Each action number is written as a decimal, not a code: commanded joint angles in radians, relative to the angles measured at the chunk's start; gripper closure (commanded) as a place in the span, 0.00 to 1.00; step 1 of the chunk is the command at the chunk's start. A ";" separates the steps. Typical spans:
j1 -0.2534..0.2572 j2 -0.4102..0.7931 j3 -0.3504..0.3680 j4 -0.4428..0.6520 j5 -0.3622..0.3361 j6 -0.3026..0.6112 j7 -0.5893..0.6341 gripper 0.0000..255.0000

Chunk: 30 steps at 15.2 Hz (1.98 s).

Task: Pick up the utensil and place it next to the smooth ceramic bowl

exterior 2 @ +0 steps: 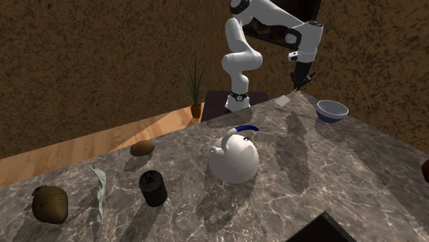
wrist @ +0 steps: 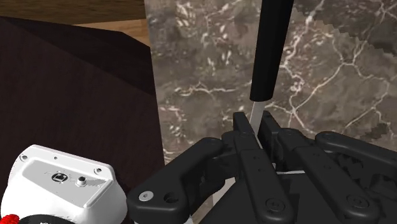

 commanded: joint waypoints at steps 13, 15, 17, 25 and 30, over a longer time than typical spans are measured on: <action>-0.029 0.125 0.159 -0.082 0.120 0.215 -0.044 1.00; -0.029 0.125 0.159 -0.083 0.120 0.215 -0.044 1.00; -0.029 0.125 0.159 -0.082 0.120 0.215 -0.044 1.00; -0.029 0.125 0.159 -0.083 0.120 0.215 -0.044 0.00; -0.003 0.021 0.028 -0.033 0.026 0.052 -0.019 0.00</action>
